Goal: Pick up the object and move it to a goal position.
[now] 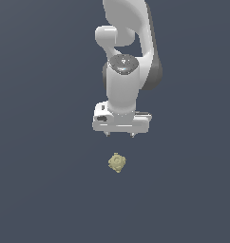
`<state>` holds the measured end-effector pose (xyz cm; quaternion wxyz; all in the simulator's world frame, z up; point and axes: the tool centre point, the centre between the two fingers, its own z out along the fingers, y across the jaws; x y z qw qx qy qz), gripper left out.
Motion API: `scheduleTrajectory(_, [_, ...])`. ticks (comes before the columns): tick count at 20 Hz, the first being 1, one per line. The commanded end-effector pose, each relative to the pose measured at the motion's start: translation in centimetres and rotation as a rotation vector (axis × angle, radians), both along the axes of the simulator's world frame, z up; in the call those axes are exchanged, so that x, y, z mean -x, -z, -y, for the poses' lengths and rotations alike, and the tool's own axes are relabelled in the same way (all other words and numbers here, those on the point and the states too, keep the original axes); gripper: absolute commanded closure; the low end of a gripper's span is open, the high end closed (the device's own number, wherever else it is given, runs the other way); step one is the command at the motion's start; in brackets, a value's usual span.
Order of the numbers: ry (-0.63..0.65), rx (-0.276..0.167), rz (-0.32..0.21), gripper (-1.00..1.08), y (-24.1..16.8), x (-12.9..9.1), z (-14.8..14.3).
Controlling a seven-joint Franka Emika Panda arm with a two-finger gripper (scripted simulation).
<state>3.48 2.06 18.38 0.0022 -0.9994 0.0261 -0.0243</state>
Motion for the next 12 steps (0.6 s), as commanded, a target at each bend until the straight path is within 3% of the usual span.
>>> scheduleTrajectory(1, [0.051,-0.004,-0.005,-0.92,0.8,-0.7,0.1])
scheduleTrajectory(12, [0.35,-0.014,-0.034,-0.92,5.8,-4.1,0.8])
